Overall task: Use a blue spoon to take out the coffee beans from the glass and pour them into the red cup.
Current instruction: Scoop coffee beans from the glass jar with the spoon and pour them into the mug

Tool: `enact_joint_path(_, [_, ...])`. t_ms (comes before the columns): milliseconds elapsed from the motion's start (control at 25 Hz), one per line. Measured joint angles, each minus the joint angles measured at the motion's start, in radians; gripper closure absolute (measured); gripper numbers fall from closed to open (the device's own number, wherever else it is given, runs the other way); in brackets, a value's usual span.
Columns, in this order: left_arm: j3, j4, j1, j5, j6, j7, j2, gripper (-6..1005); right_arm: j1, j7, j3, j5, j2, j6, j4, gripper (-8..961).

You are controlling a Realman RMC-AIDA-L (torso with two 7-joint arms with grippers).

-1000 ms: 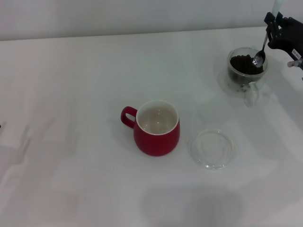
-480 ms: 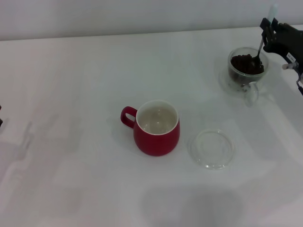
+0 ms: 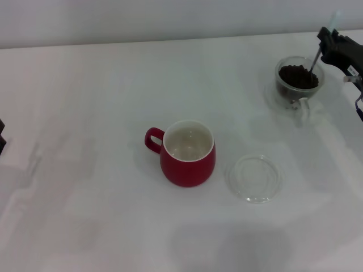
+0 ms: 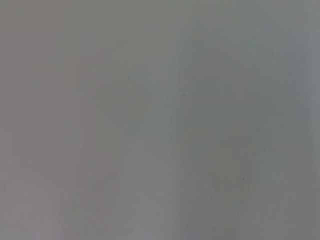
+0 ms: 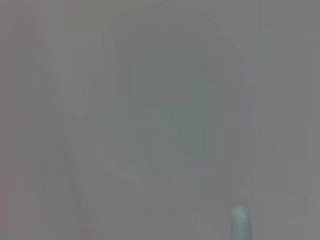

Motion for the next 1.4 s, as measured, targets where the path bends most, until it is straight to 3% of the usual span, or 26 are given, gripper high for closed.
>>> enact_joint_path(400, [0.000, 0.006, -0.010, 0.000, 0.015, 0.000, 0.001, 402, 0.007, 0.254, 0.015, 0.001, -0.006, -0.117, -0.006, 817])
enact_joint_path(720, [0.000, 0.007, -0.015, 0.000, 0.033, 0.000, 0.001, 402, 0.008, 0.411, 0.027, 0.000, -0.008, -0.131, -0.009, 817])
enact_joint_path(1400, [0.000, 0.007, -0.020, 0.000, 0.056, 0.000, 0.001, 402, -0.001, 0.464, 0.082, 0.000, -0.009, -0.124, -0.010, 816])
